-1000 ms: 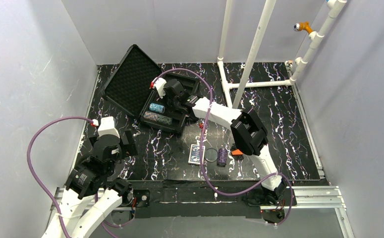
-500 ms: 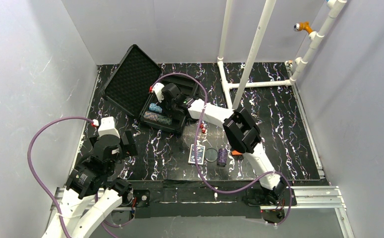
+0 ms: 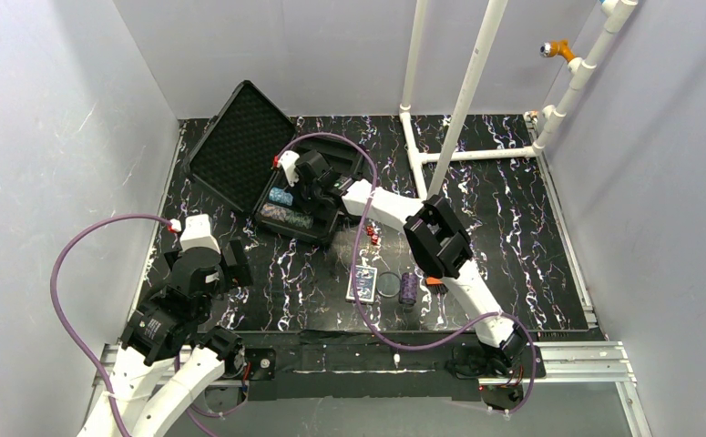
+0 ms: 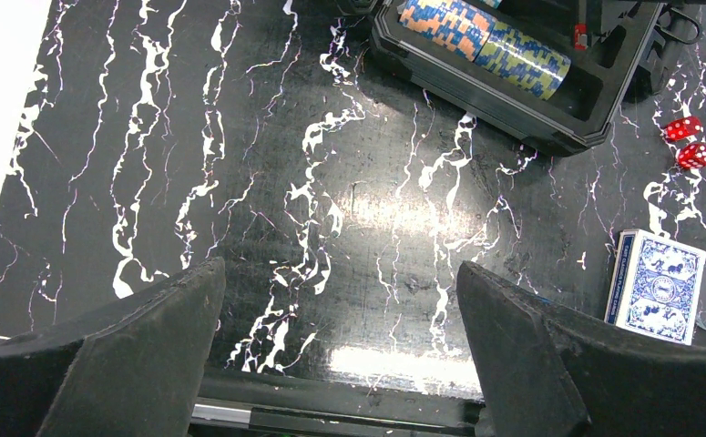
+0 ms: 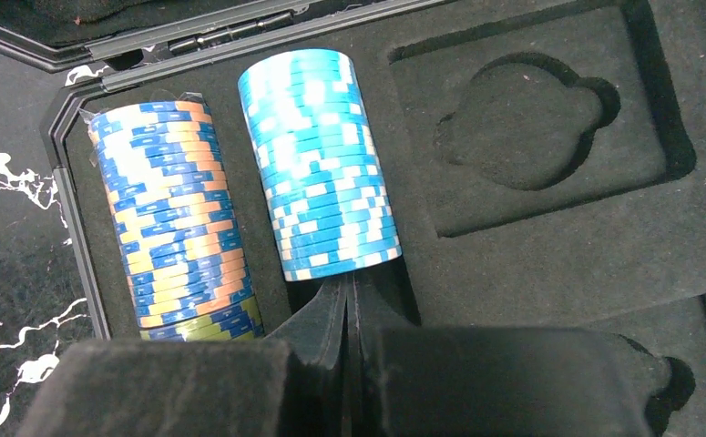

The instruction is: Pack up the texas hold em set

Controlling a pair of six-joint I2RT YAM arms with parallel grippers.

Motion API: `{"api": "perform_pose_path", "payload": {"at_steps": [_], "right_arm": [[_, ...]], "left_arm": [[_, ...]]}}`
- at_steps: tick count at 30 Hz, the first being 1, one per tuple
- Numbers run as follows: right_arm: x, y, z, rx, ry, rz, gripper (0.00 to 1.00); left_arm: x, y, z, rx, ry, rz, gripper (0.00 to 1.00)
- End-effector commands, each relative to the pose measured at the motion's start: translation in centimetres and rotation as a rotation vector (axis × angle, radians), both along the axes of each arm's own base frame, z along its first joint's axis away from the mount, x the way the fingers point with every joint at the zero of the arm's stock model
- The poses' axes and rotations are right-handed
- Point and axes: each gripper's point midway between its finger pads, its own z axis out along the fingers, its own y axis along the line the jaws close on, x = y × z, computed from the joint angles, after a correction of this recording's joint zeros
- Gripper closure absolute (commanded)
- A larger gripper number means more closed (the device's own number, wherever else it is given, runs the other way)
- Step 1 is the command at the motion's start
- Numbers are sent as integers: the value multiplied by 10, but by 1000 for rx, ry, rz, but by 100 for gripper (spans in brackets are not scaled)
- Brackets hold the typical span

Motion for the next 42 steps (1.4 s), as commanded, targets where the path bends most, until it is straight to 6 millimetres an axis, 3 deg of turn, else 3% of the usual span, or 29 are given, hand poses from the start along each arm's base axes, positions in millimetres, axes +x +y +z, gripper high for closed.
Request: {"api": "perform_pose_path", "payload": {"at_steps": [1, 6, 15, 18, 25, 26, 35, 40, 42], "right_arm": [[1, 21, 40, 107, -51, 25, 94], [-6, 12, 71, 132, -65, 23, 87], [-15, -11, 144, 180, -135, -11, 74], [-23, -29, 163, 184, -152, -36, 61], [-46, -94, 190, 192, -198, -173, 31], [-52, -105, 201, 209, -209, -197, 27], [-88, -200, 200, 171, -208, -416, 3], [-107, -233, 193, 195, -198, -476, 2], [-112, -242, 181, 182, -169, -510, 1]], "left_arm": [[2, 1, 1, 3, -16, 5, 2], [2, 0, 1, 3, -15, -1, 2], [2, 1, 2, 1, -19, -2, 2], [2, 0, 2, -2, -20, -4, 2], [2, -2, 1, -6, -15, -14, 2], [2, -2, 0, -6, -14, -16, 2], [4, -10, -3, -13, 5, -53, 2], [5, -13, -5, -17, 14, -64, 2], [5, -14, -5, -17, 16, -67, 2]]}}
